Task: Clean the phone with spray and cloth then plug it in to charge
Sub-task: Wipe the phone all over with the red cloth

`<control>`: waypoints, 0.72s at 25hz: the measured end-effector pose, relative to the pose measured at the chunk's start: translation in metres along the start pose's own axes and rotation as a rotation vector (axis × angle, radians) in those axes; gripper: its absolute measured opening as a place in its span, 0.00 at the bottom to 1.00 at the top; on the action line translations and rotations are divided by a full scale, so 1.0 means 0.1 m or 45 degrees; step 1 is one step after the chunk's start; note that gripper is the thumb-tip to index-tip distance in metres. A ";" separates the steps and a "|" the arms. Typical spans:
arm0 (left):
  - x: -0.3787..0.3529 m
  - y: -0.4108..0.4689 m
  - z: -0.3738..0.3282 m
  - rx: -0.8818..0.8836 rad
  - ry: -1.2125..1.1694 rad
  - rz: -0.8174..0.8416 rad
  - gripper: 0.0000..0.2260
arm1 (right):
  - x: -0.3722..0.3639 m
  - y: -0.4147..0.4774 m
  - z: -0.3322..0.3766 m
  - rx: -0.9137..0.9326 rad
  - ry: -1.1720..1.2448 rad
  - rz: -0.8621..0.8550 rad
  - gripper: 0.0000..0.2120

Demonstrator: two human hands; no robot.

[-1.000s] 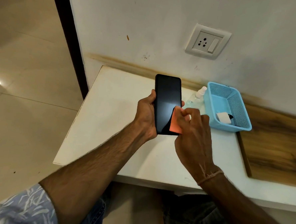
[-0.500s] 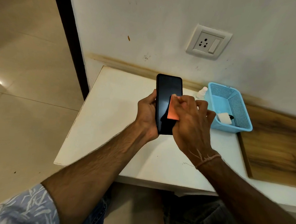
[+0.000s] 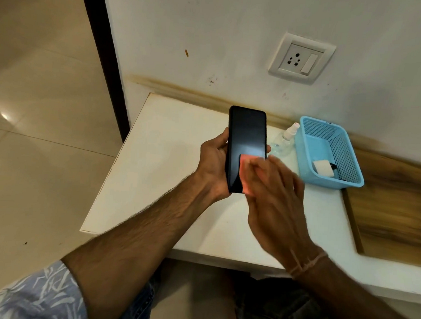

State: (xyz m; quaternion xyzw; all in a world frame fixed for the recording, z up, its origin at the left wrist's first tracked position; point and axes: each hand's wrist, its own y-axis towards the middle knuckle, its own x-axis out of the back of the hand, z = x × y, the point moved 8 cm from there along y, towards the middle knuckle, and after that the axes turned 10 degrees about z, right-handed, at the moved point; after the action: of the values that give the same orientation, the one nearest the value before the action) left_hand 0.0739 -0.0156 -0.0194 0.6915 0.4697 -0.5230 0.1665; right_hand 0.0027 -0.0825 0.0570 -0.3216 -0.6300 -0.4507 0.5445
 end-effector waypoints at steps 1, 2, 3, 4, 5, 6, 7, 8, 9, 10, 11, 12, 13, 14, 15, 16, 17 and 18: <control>0.02 0.01 0.01 0.000 0.042 -0.031 0.28 | 0.03 0.17 -0.10 -0.072 -0.035 0.030 0.24; 0.04 0.02 0.01 -0.005 0.082 -0.057 0.27 | 0.04 0.31 -0.15 -0.119 -0.029 0.045 0.22; 0.05 0.02 0.02 -0.009 0.097 -0.064 0.26 | 0.06 0.40 -0.14 -0.135 0.014 0.036 0.22; 0.05 0.02 0.02 -0.009 0.079 -0.056 0.26 | 0.03 0.43 -0.08 -0.107 0.064 0.017 0.22; 0.04 0.02 0.02 -0.003 0.042 -0.039 0.26 | 0.00 0.40 0.02 -0.043 0.108 0.001 0.23; 0.02 0.00 0.01 0.004 0.012 -0.007 0.28 | -0.07 0.33 0.11 0.031 0.159 -0.005 0.23; -0.01 -0.01 -0.01 0.008 -0.009 0.042 0.29 | -0.14 0.21 0.21 0.094 0.205 0.006 0.23; -0.03 -0.02 -0.02 0.012 -0.022 0.089 0.31 | -0.22 0.07 0.26 0.150 0.248 0.042 0.21; -0.04 -0.02 -0.04 0.014 -0.033 0.118 0.32 | -0.28 -0.06 0.29 0.209 0.248 0.093 0.21; -0.04 -0.01 -0.04 0.012 -0.042 0.129 0.32 | -0.31 -0.16 0.29 0.269 0.202 0.151 0.23; -0.04 -0.01 -0.05 0.003 -0.049 0.130 0.32 | -0.31 -0.24 0.25 0.321 0.138 0.194 0.22; -0.04 0.00 -0.05 -0.007 -0.053 0.125 0.31 | -0.29 -0.26 0.18 0.339 0.103 0.201 0.21; -0.03 0.00 -0.05 -0.014 -0.044 0.108 0.31 | -0.24 -0.24 0.09 0.307 0.119 0.186 0.22; -0.03 0.01 -0.06 -0.019 -0.017 0.083 0.31 | -0.20 -0.16 0.00 0.235 0.168 0.172 0.25; -0.02 0.02 -0.05 -0.022 0.027 0.053 0.30 | -0.15 -0.05 -0.07 0.147 0.223 0.157 0.26; 0.00 0.02 -0.04 -0.023 0.077 0.019 0.30 | -0.11 0.08 -0.12 0.075 0.264 0.143 0.27; 0.02 0.03 -0.04 -0.025 0.113 -0.010 0.29 | -0.08 0.20 -0.13 0.029 0.298 0.129 0.26; 0.03 0.03 -0.04 -0.029 0.125 -0.027 0.29 | -0.09 0.29 -0.10 0.010 0.323 0.122 0.24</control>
State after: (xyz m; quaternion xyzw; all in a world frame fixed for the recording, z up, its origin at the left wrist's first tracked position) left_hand 0.0784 -0.0123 -0.0214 0.7094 0.4904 -0.4849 0.1456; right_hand 0.0343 -0.0797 0.0547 -0.2896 -0.5419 -0.4586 0.6420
